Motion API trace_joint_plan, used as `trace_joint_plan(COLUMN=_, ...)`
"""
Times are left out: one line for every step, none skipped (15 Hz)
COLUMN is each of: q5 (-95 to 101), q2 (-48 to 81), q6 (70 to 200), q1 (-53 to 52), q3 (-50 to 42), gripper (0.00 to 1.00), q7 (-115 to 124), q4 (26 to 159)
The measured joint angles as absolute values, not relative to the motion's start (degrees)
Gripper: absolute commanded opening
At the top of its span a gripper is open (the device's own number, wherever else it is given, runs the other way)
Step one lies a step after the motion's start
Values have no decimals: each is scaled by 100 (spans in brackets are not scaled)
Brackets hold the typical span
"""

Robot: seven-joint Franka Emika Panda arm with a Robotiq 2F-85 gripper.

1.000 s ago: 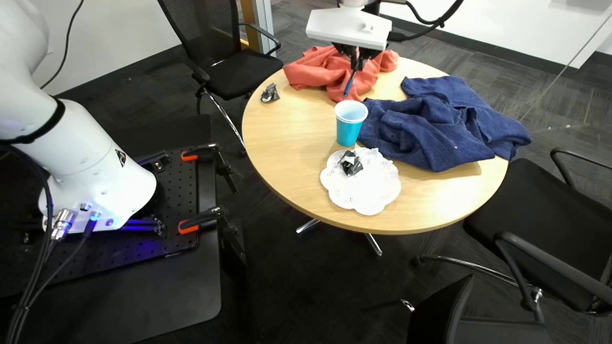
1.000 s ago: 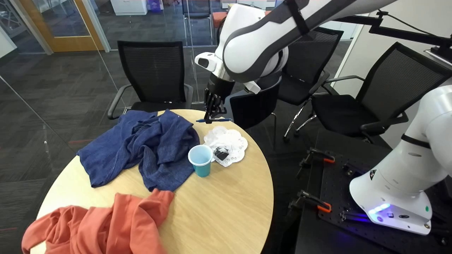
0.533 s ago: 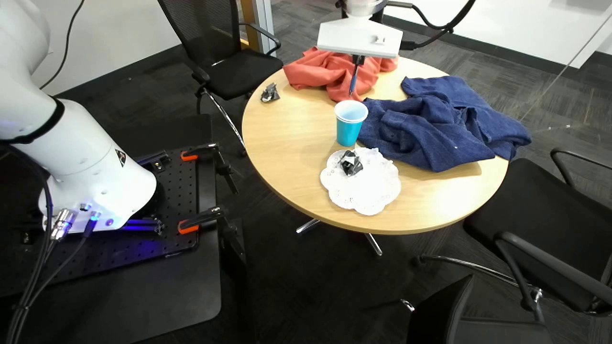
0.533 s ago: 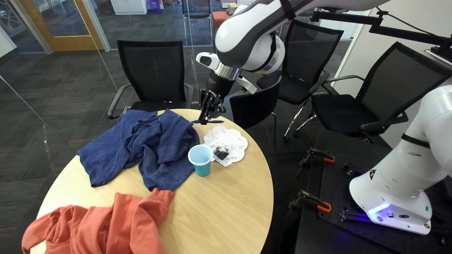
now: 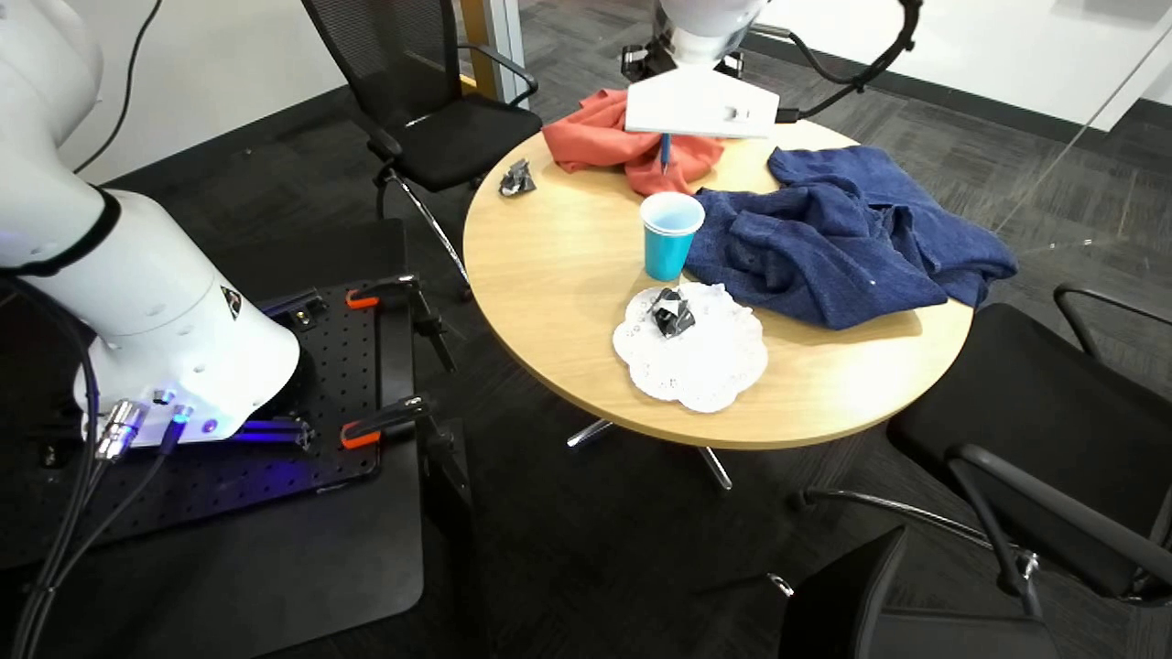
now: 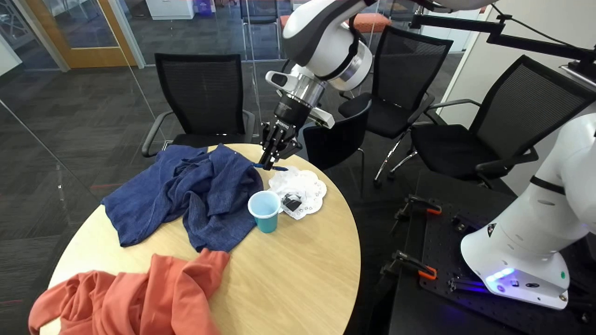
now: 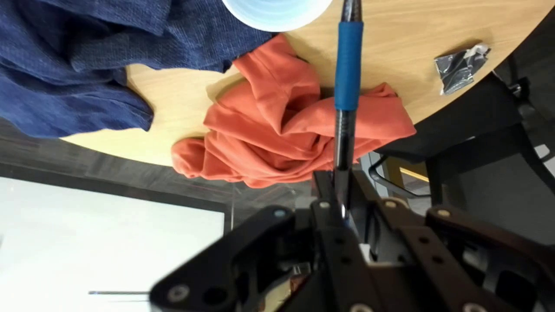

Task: Put the pen in the cup

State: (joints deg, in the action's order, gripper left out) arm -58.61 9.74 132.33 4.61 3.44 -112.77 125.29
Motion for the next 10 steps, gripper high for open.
trace_joint_plan(q5=-5983, q2=1003, q6=12981, q1=495, q3=291, gripper=4, q7=-11517, q4=12501)
trace_joint_plan(q5=-6056, q2=1032, q6=12748, q1=523, q3=233, gripper=4, q7=-11710, q4=12479)
trace_joint_plan(q5=-6100, q2=1061, q6=12545, q1=546, q3=178, gripper=4, q7=-11865, q4=12461)
trace_joint_plan(q5=-6121, q2=1094, q6=12356, q1=566, q3=131, gripper=4, q7=-12012, q4=12435)
trace_joint_plan(q5=-6126, q2=1126, q6=12182, q1=577, q3=90, gripper=15, q7=-12133, q4=12410)
trace_joint_plan(q5=-6127, q2=1156, q6=12039, q1=579, q3=55, gripper=15, q7=-12219, q4=12387)
trace_joint_plan(q5=-6127, q2=1184, q6=11960, q1=579, q3=36, gripper=15, q7=-12253, q4=12367)
trace_joint_plan(q5=-6127, q2=1200, q6=11942, q1=578, q3=34, gripper=15, q7=-12256, q4=12356)
trace_joint_plan(q5=-6127, q2=1207, q6=11936, q1=577, q3=34, gripper=15, q7=-12256, q4=12350)
trace_joint_plan(q5=-6127, q2=1208, q6=11933, q1=575, q3=35, gripper=4, q7=-12256, q4=12347)
